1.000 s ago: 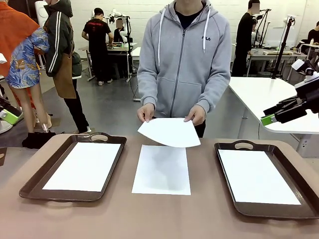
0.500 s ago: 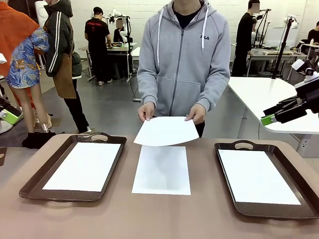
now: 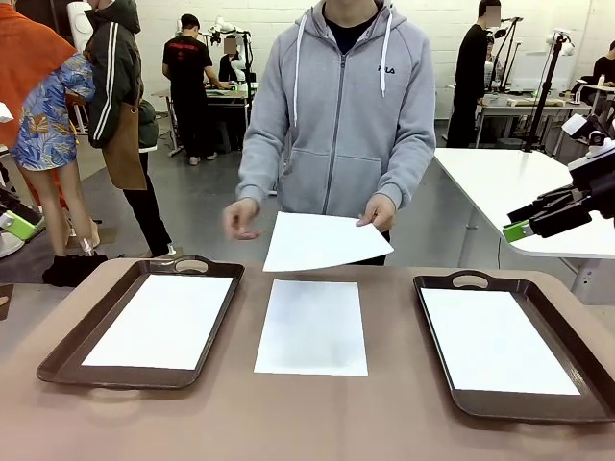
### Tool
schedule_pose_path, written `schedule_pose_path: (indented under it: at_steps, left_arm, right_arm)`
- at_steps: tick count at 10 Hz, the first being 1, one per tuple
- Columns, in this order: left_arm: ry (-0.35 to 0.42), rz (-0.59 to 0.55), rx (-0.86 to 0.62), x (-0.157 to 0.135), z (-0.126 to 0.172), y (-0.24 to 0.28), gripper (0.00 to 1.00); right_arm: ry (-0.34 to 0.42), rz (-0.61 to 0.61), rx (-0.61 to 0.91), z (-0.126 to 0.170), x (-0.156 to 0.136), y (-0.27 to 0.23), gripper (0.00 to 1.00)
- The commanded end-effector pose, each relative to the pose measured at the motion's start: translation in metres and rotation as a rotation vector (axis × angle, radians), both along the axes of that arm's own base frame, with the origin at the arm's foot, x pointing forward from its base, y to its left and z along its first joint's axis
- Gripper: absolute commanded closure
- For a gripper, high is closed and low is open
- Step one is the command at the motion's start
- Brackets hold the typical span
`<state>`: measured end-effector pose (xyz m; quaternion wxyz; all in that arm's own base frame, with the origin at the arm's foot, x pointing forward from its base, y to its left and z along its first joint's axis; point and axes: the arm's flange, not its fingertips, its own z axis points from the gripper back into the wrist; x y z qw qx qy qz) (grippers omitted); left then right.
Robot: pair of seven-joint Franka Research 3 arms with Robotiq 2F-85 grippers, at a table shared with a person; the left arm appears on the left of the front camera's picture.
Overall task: Sort the A4 documents.
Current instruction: Receive the A4 Paper.
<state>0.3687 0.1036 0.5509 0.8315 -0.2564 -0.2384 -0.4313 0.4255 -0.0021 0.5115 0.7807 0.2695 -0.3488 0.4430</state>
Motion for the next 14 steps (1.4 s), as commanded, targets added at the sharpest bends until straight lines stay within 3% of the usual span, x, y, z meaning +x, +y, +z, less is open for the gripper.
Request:
schedule_pose_path:
  at_steps: [1,14]
  left_arm:
    - [-0.010,0.007,0.003,-0.0002,0.0015,0.0010,0.00]
    - [-0.010,0.007,0.003,-0.0002,0.0015,0.0010,0.00]
  right_arm:
    - [-0.002,0.002,0.000,0.0003,-0.0004,0.0004,0.00]
    - [-0.002,0.002,0.000,0.0003,-0.0004,0.0004,0.00]
